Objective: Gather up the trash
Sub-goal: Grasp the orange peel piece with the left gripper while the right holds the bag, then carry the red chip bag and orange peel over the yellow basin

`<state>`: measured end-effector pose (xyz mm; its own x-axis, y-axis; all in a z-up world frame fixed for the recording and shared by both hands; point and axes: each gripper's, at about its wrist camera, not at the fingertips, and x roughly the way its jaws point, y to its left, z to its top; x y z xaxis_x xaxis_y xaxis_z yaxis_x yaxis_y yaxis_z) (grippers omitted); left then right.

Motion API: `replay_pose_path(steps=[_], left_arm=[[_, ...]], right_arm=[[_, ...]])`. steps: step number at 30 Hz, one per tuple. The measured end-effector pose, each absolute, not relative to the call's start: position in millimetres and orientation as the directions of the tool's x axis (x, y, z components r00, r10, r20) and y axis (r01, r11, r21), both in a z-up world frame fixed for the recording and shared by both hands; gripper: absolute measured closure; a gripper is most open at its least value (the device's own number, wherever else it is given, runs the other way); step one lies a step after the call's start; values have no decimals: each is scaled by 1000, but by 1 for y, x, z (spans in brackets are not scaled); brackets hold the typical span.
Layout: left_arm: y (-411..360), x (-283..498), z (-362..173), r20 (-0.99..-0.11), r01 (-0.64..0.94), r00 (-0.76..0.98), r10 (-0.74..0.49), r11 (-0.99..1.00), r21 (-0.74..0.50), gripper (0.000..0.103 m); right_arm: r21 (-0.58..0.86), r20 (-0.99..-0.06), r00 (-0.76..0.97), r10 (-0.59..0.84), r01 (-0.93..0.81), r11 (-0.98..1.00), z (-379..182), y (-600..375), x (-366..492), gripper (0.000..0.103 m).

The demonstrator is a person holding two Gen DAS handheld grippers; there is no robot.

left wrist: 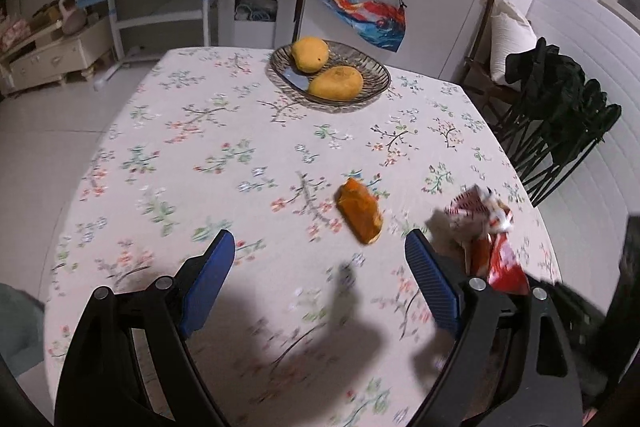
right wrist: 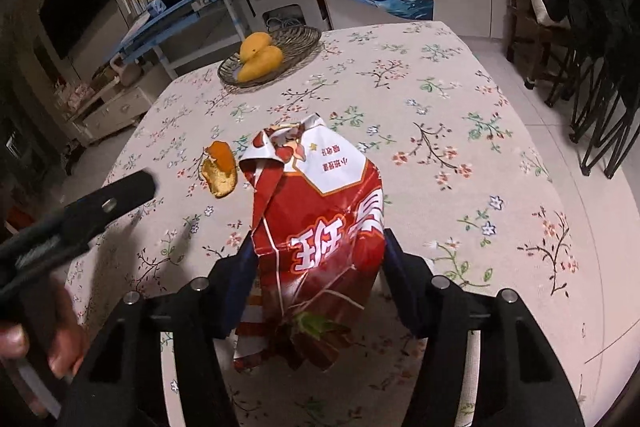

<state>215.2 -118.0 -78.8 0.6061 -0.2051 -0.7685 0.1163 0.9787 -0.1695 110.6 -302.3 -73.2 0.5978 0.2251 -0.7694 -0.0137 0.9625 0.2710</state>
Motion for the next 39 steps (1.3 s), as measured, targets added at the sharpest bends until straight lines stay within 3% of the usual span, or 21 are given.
replay_pose_path(steps=[10, 16, 17, 18, 29, 39], left_arm=[[-152, 257, -104, -828, 60, 544, -135, 991, -122, 23], [-162, 259, -113, -825, 86, 553, -117, 993, -83, 68], [-162, 259, -113, -825, 97, 550, -129, 991, -90, 79], [-161, 259, -112, -824, 105, 549, -140, 990, -98, 83], [-104, 210, -93, -787, 147, 582, -203, 979, -143, 86], [-47, 140, -69, -753, 122, 629, -194, 981, -151, 86]], right_arm=[[340, -752, 597, 280, -13, 940, -77, -305, 116, 44], [354, -747, 597, 292, -15, 935, -77, -307, 115, 44], [356, -746, 598, 294, -15, 934, -77, -307, 115, 45], [358, -745, 598, 296, -16, 934, -77, -307, 115, 45], [397, -708, 607, 361, -81, 914, -68, -288, 105, 59], [455, -636, 638, 435, -146, 879, -50, -259, 68, 60]])
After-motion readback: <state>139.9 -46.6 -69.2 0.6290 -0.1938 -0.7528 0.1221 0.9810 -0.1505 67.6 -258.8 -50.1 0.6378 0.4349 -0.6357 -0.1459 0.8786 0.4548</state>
